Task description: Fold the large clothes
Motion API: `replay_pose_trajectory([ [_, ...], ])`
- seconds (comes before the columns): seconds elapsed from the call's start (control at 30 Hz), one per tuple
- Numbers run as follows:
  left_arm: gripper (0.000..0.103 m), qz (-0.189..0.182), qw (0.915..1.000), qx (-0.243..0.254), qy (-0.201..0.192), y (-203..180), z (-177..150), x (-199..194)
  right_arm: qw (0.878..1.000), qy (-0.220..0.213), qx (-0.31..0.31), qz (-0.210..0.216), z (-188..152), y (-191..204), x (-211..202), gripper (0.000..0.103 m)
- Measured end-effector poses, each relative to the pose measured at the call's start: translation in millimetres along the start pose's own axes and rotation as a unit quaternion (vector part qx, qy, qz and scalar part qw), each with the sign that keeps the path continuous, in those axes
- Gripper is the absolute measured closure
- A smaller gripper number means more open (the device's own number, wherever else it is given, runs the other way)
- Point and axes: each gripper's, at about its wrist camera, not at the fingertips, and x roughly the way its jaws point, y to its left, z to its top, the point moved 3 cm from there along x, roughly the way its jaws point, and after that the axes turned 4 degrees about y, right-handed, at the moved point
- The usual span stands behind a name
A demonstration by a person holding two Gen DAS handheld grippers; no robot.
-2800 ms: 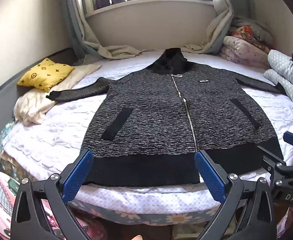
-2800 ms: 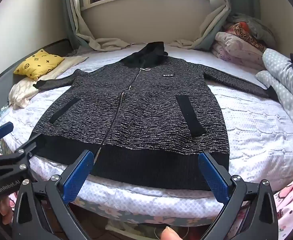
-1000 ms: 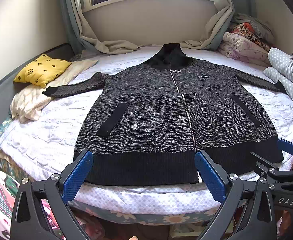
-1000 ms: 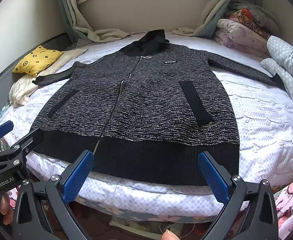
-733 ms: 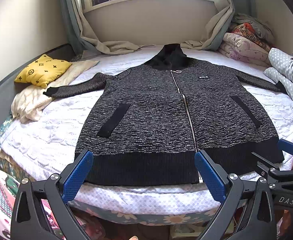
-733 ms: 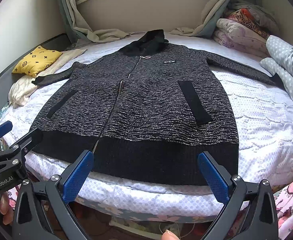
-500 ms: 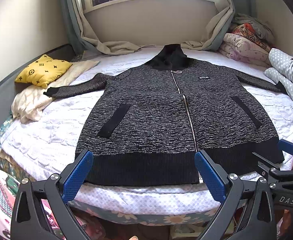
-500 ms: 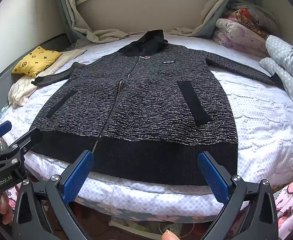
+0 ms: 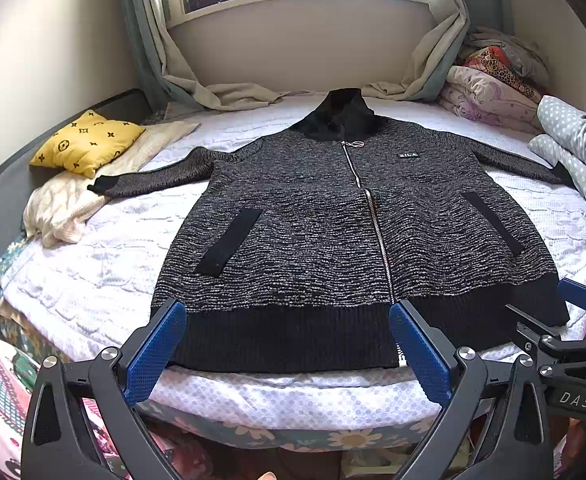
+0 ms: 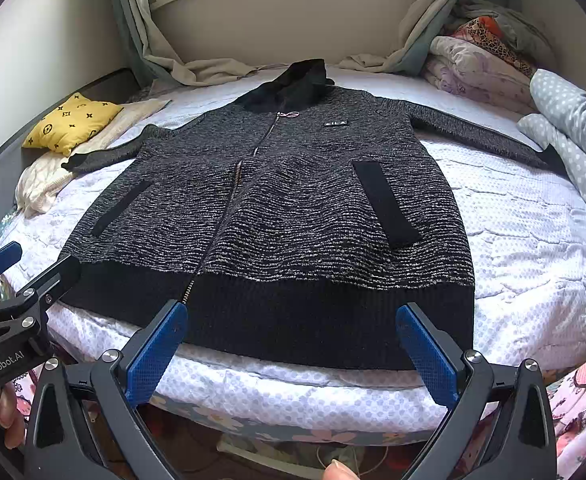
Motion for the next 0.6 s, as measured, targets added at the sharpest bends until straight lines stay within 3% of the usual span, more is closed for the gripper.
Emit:
replay_pose_trajectory([
  [0.6,0.0,-0.01,0.9999,-0.005,0.005,4,2,1,1.0,0.013,0.004,0.0,0,-9,0,0.0],
])
